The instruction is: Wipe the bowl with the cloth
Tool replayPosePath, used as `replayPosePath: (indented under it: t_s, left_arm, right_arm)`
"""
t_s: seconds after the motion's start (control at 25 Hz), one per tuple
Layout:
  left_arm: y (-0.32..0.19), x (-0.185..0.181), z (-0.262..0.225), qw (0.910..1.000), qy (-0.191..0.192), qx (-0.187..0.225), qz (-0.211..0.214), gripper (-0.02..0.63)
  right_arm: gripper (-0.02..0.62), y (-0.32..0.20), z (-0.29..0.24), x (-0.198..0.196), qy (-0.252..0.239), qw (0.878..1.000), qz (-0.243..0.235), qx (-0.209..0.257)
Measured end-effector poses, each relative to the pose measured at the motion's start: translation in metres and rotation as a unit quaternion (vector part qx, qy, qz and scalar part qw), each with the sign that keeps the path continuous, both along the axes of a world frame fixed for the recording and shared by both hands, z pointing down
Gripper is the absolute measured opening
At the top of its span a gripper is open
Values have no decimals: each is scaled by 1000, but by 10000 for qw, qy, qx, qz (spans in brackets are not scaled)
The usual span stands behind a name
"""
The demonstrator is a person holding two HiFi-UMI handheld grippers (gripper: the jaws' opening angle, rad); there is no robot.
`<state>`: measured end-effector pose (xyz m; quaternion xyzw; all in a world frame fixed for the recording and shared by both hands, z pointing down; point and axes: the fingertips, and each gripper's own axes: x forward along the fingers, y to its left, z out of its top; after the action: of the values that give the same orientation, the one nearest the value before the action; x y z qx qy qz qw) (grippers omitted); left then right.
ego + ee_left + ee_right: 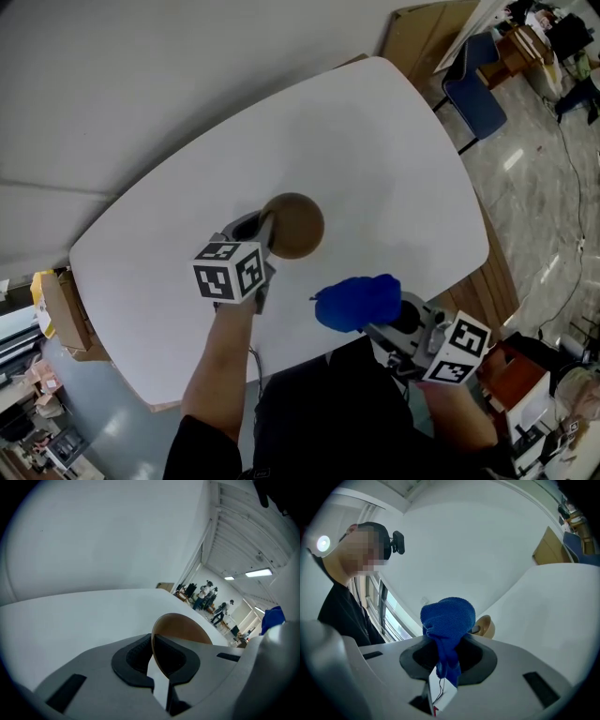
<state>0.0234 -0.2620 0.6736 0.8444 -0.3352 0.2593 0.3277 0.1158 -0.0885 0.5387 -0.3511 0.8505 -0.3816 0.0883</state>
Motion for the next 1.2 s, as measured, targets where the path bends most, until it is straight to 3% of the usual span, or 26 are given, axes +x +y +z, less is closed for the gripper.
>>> replayPosePath:
  t_s: [0.28,0.6,0.64,0.76,1.08,1.2]
  left_arm:
    - [-7,10,36,9994,98,-297,-170,21]
    - [-17,17,52,9988,-94,-442,-174,21]
    - [-19,17,52,9988,-159,-426,-170,30]
    - [-18,9,44,9989,-352,-256,-152,134]
    - [-18,-9,-10,9975,-275,220,-610,169]
    - [-5,-12,-36,9973,-216,360,-597,169]
  right_arm:
    - [80,0,8,-11,-208,9998,-48,-25]
    - [80,3,-3,-12,-185,9996,-152,-119]
    - [80,2,-8,-11,-168,9996,-186,-104]
    - [80,2,-25,-17,-103,9995,-285,-4]
    - [80,4,-67,-32,10,9971,-715,252]
    - [80,6,-80,-37,22,9956,-870,357]
